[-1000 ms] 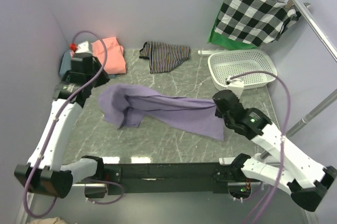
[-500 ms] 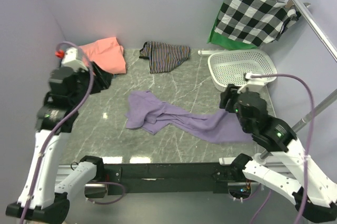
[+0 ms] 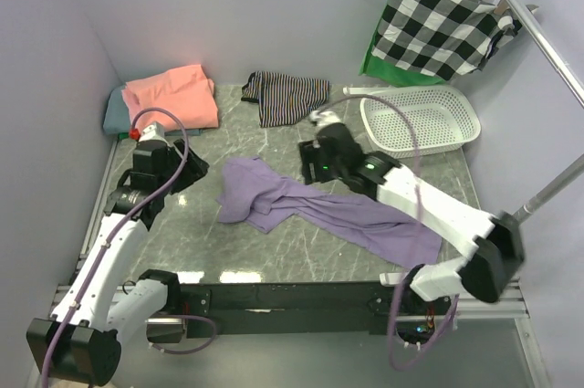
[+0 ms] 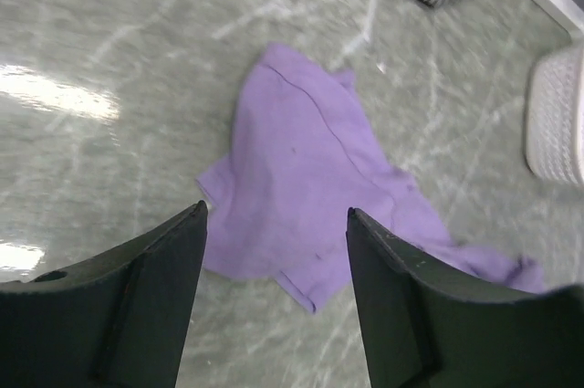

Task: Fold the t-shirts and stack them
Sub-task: Flatten the tshirt out

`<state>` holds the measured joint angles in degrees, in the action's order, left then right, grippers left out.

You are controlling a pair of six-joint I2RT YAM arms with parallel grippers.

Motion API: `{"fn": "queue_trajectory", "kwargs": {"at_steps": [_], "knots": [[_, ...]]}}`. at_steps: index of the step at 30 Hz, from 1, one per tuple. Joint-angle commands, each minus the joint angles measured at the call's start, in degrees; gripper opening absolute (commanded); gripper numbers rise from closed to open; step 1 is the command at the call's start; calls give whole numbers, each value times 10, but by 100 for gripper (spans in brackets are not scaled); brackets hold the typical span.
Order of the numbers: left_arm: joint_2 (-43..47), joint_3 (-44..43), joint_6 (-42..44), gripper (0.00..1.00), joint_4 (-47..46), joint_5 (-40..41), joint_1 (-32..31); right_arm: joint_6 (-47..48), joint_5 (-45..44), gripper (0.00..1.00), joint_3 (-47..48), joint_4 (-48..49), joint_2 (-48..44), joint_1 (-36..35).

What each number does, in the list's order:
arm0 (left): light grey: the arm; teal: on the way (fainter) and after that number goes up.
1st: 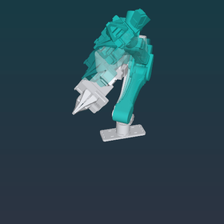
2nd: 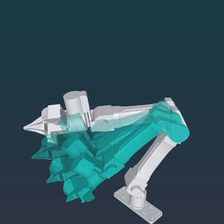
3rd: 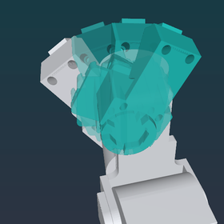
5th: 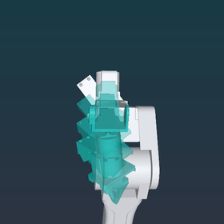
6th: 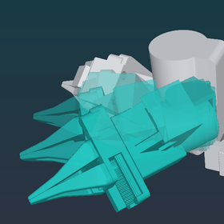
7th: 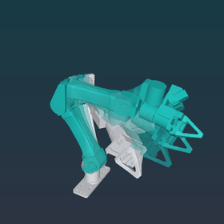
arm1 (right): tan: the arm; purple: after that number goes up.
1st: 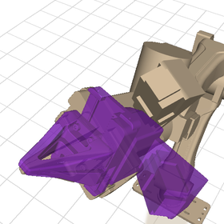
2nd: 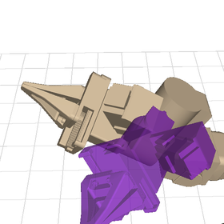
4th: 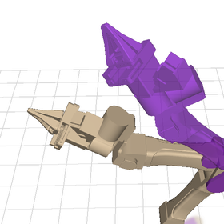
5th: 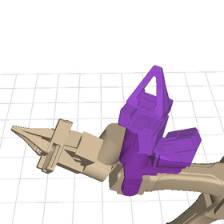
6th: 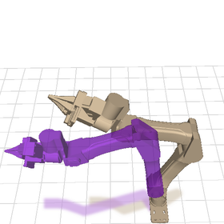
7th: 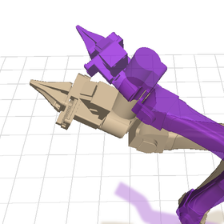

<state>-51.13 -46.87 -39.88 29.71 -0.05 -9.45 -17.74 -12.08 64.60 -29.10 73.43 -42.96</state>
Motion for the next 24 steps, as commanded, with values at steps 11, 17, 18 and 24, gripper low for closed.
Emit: {"fn": "queue_trajectory", "kwargs": {"at_steps": [11,17,18,24], "knots": [[-17,5,-70,81,0,153,5,64,161,67,351,16,389,-64],[-16,4,-77,83,11,175,11,74,187,68,444,-9,487,-87],[-11,4,-78,83,13,176,15,77,187,68,454,-16,507,-96],[2,0,-78,83,17,180,29,73,187,68,528,-36,579,-110]]}}
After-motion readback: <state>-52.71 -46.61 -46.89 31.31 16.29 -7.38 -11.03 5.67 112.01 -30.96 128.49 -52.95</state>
